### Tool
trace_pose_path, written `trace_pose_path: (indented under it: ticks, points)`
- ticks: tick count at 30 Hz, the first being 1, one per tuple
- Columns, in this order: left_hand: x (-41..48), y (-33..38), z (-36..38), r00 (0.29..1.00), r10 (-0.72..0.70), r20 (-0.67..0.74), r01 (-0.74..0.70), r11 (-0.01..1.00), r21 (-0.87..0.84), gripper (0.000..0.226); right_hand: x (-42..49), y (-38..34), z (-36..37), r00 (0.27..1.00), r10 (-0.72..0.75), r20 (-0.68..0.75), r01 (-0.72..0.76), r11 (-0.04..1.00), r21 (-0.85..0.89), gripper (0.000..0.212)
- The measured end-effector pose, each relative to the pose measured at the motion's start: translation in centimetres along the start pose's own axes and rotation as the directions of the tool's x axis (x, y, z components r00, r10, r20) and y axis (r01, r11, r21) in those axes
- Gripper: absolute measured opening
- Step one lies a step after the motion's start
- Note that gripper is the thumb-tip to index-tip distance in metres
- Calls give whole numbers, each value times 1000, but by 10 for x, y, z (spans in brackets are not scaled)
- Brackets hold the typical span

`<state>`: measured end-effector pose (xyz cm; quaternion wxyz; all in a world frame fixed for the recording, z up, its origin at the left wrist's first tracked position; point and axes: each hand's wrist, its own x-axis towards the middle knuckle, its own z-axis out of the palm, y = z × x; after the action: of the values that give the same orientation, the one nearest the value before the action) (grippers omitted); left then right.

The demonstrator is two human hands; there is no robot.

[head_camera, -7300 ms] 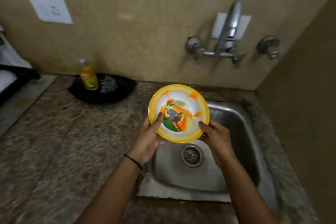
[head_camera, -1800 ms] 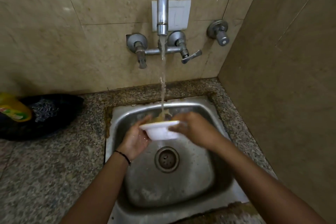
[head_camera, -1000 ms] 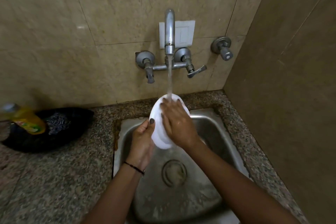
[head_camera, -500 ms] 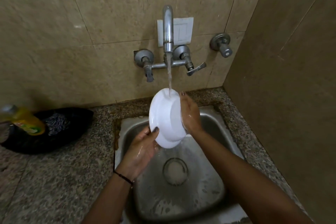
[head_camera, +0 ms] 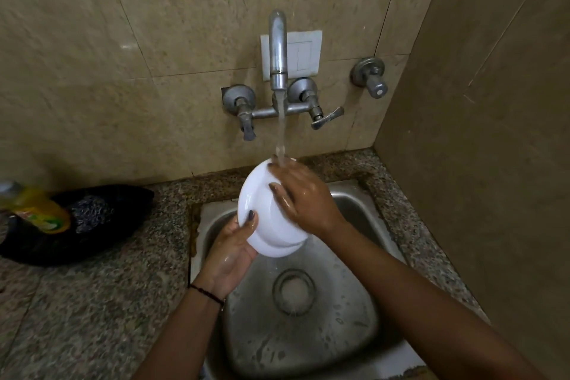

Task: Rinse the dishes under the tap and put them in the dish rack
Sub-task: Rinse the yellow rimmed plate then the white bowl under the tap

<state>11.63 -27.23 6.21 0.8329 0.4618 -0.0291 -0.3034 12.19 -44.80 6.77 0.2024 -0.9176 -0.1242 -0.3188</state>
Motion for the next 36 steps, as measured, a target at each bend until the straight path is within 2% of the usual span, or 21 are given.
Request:
trace_pose_path:
  ticks: [2,3,4,5,6,8,10,11,14,16,19,22,24,26,27,29,31,32,33,34,36]
  points:
    - [-1,-1,0,1000,6,-16,-6,1000,-6,40,-1,3,-2,989,-140,43,141,989,-37,42]
    - [0,-2,1,1000,10,-20,-10,1000,-13,40,1,6,-5,986,-156,66,158,987,-27,43]
    - [0,-2,1,1000,18,-19,-18,999,-28,39,2,10,-8,994,-89,63,89,996,1,44]
    - [0,-3,1,999,30,-24,-31,998,-51,39,2,12,-9,997,65,45,-67,996,62,45]
    - [2,-2,1,999,46,-29,-48,995,-83,40,0,13,-10,962,271,39,-274,946,172,44]
    - [8,-1,-2,997,68,-45,-75,985,-158,42,-6,7,-7,786,606,125,-594,683,424,39]
    - [15,-1,-5,996,69,-65,-82,972,-222,45,-12,0,-1,633,737,237,-696,409,590,39]
    - [17,-3,-7,995,61,-74,-77,966,-246,45,-13,-1,-2,587,763,270,-707,320,630,38]
    - [20,-11,-14,993,24,-116,-59,950,-308,42,-8,7,-7,461,815,350,-738,134,661,28]
    - [19,-19,-19,989,-13,-146,-32,952,-304,39,-4,14,-12,418,812,407,-773,83,629,27]
    - [18,-29,-27,977,-115,-179,61,958,-279,38,-2,18,-22,458,782,423,-790,140,596,26]
    - [21,-34,-34,928,-302,-218,218,915,-340,54,2,19,-30,532,744,405,-766,219,604,24]
    - [23,-36,-37,885,-436,-164,367,870,-330,71,5,16,-36,577,686,443,-773,285,566,22]
    - [20,-35,-37,862,-504,-54,475,840,-263,75,6,11,-45,621,587,519,-778,384,498,22]
    - [19,-35,-36,865,-502,-12,484,838,-252,67,8,9,-50,634,535,559,-773,413,481,23]
    - [20,-32,-32,881,-473,-6,456,852,-259,50,9,7,-62,647,430,630,-762,389,517,25]
    - [24,-26,-27,892,-441,-97,409,881,-238,42,11,8,-66,661,364,656,-750,356,557,25]
    - [27,-25,-26,901,-406,-152,372,904,-209,38,12,8,-64,658,369,657,-752,371,545,23]
    - [31,-24,-25,910,-364,-197,335,927,-168,36,13,9,-59,656,395,644,-752,416,511,21]
    - [36,-24,-24,919,-319,-233,298,947,-120,32,14,11,-52,663,429,613,-738,511,440,22]
    - [41,-24,-20,929,-240,-281,241,970,-35,24,14,14,-39,711,430,556,-617,760,202,29]
